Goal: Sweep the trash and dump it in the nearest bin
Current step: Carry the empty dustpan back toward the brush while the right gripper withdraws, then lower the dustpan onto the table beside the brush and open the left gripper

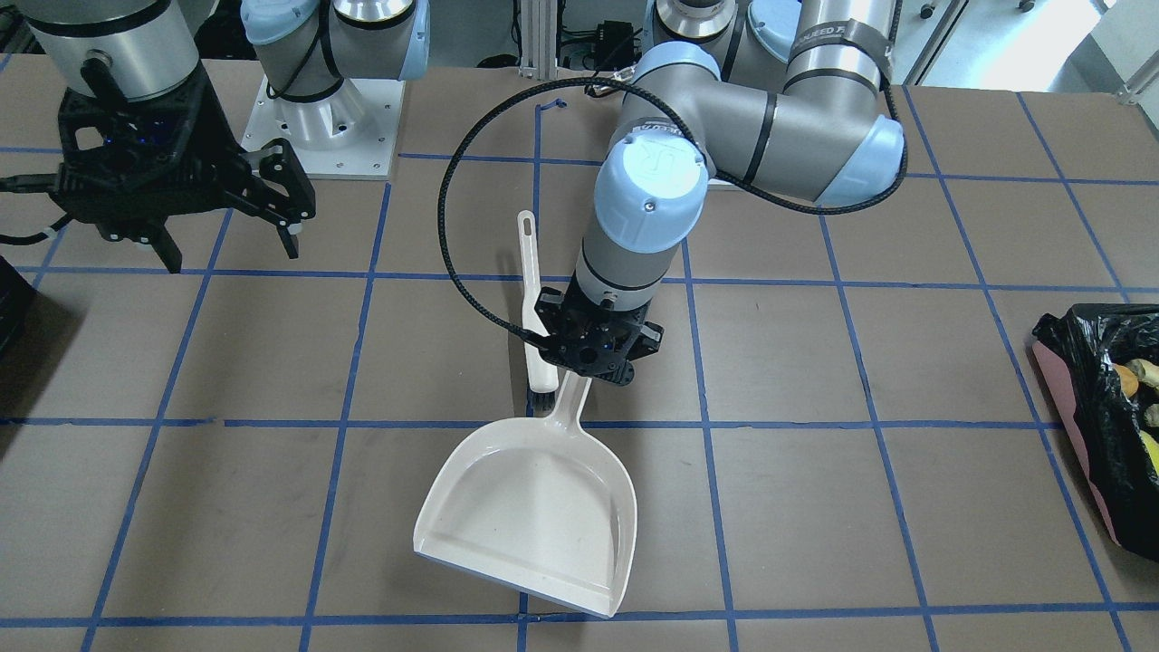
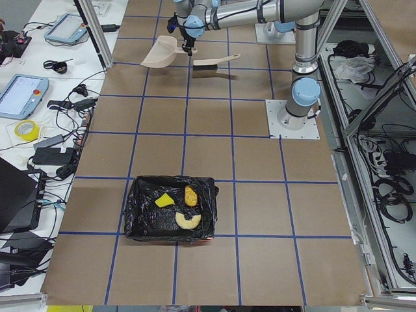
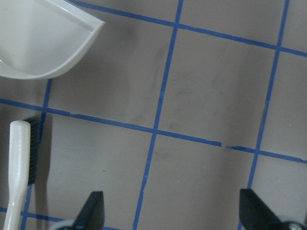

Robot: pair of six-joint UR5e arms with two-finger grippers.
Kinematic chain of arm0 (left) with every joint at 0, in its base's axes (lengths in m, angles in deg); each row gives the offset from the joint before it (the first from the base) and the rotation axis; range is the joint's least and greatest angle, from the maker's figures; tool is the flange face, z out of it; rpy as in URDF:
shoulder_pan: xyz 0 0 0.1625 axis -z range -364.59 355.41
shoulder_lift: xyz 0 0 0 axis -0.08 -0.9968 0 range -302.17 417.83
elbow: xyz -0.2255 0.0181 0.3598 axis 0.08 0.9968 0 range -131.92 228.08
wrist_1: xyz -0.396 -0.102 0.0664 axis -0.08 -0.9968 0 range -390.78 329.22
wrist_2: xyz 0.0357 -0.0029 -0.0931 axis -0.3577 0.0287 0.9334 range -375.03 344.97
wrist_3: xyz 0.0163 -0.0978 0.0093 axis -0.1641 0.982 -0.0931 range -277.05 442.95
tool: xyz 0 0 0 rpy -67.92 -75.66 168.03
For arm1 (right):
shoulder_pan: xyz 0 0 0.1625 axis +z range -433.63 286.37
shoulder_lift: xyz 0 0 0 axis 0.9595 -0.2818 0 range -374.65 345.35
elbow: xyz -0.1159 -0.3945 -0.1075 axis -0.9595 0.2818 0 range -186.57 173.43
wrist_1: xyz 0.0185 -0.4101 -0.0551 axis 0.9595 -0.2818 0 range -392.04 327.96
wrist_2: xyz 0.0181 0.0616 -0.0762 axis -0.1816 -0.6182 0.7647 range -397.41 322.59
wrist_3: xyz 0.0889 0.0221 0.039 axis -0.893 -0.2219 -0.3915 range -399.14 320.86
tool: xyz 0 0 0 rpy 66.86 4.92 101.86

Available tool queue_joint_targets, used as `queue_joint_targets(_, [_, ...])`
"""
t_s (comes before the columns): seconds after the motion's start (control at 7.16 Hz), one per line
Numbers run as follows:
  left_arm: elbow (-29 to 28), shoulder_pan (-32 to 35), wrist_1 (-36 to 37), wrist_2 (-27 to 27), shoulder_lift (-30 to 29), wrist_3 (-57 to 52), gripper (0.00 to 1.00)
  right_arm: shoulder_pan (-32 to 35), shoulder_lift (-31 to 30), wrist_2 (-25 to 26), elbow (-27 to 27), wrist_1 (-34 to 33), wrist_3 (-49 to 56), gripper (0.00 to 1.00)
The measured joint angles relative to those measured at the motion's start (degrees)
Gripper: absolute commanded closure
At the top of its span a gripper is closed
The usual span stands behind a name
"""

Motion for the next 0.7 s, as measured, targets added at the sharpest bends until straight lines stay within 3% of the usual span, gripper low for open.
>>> queue_joint_targets(0.7, [0.84,3.71,5.48,0.14,-4.46,5.57,1.0,2.03,0.39,-4.09,0.03,-0.69,0.3,0.0])
